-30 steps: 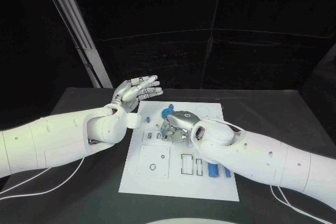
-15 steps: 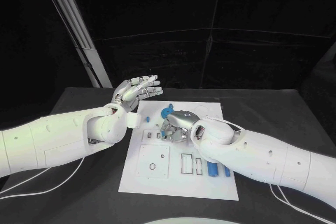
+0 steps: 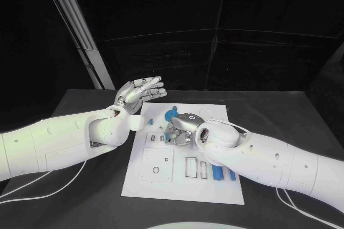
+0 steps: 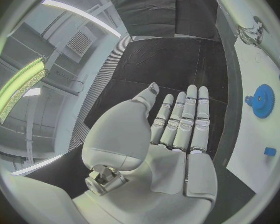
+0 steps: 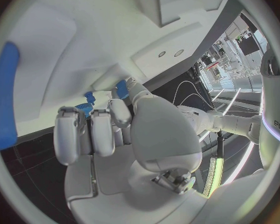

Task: Assemble the parts on the task board

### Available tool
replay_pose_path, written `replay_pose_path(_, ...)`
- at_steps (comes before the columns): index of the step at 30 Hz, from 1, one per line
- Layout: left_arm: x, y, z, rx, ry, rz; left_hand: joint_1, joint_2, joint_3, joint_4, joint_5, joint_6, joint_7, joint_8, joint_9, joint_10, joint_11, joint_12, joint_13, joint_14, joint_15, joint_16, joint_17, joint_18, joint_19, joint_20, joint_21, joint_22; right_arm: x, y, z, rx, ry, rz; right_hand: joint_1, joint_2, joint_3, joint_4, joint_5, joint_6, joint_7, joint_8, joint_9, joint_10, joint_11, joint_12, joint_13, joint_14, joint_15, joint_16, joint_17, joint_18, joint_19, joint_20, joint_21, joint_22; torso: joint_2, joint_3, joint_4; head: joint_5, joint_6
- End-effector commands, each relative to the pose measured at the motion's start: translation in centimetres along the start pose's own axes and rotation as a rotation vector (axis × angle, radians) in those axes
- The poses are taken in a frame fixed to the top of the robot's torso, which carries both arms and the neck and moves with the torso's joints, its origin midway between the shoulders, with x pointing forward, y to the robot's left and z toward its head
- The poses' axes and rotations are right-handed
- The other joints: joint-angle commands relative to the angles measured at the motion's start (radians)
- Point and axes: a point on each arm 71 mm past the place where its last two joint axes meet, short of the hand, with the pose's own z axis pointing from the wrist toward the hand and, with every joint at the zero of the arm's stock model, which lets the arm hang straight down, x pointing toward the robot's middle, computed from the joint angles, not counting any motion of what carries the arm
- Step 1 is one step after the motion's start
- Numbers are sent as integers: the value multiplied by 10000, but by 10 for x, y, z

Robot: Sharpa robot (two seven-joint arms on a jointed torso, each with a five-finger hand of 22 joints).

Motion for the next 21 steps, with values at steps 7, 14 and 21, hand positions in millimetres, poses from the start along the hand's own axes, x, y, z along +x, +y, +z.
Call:
replay_pose_path(7, 2, -1, 1, 110, 141, -103, 11, 42, 35, -5, -15, 69, 424, -4, 3, 65, 2, 34, -9, 79, 6, 66, -16, 135, 64, 14, -50, -10, 1, -3, -1, 227, -235, 234, -445, -266, -346, 273, 90, -542, 88, 1, -13, -112, 112, -105, -66, 538, 153, -31, 35, -90, -9, 134, -43, 657, 0, -3, 2, -23, -2)
replay_pose_path(14, 3, -1, 1, 93, 149, -106, 11, 42, 35, -5, -15, 69, 424, -4, 3, 65, 2, 34, -9, 79, 6, 66, -16, 135, 64, 14, -50, -10, -1, -2, -1, 190, -441, 361, -583, -367, -547, 392, 27, -653, 104, 20, 3, -123, 133, -99, -68, 540, 174, -27, 49, -89, -8, 158, -47, 655, -3, -7, 1, -40, 6)
replay_pose_path(21, 2, -1, 2, 95, 153, -109, -9, 37, 62, -23, -15, 80, 413, -5, 0, 76, -3, 37, -10, 93, 2, 68, -20, 136, 79, 11, -52, -17, -5, -1, -3, 53, -980, 538, -677, -449, -745, 499, 21, -726, 116, 27, 13, -127, 147, -82, -61, 540, 185, -28, 55, -89, -5, 172, -48, 658, 1, 0, 4, -52, 6)
